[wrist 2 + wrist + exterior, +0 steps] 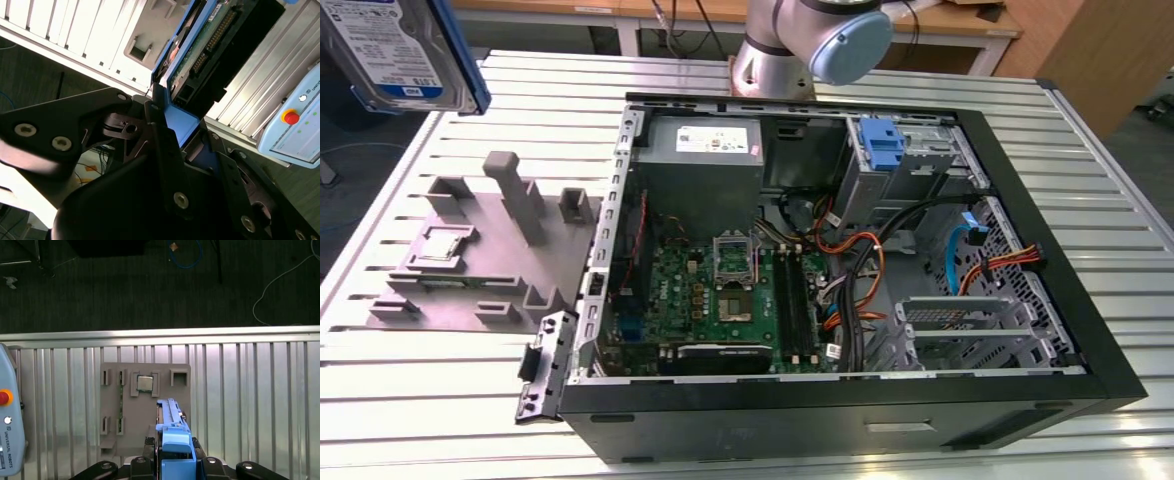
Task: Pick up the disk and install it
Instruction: 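Pick up the disk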
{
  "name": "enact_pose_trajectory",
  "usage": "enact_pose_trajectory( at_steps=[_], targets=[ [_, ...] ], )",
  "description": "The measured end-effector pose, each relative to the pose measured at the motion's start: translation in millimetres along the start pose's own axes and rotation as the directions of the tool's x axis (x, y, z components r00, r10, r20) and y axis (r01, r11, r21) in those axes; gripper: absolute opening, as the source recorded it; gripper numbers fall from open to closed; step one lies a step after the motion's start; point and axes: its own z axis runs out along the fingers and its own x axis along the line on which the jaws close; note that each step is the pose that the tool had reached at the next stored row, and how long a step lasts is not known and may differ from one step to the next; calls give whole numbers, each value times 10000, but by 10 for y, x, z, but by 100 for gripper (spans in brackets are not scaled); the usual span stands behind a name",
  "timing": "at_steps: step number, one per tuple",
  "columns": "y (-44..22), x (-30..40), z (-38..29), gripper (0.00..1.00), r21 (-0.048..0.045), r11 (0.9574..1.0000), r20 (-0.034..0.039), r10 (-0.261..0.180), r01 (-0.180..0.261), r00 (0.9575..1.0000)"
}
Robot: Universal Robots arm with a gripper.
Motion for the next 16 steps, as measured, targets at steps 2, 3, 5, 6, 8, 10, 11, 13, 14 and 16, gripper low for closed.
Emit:
enact_pose_trajectory(
  at_steps=[2, 3, 5, 6, 8, 10, 11, 13, 14, 16],
  targets=[
    [-28, -1, 1, 36, -1, 10000, 1, -1, 1, 10000],
    [-47, -2, 1, 36, 0, 10000, 0, 0, 0, 10000],
    [-90, -3, 1, 36, -2, 10000, -1, -1, 1, 10000],
    [-108, -4, 2, 36, -1, 10000, 0, -1, 1, 10000],
    [-142, -6, 3, 36, -1, 10000, 0, 0, 0, 10000],
    [-174, -7, 3, 36, -1, 10000, 0, 0, 0, 10000],
    [-185, -7, 4, 36, 0, 10000, 1, 0, 0, 10000],
    [-199, -9, 3, 36, -2, 10000, -1, 0, 0, 10000],
    [-200, -8, 3, 36, -2, 10000, 0, 1, -1, 10000],
    [-200, -3, 4, 36, -1, 10000, 0, 0, 0, 10000]
  ],
)
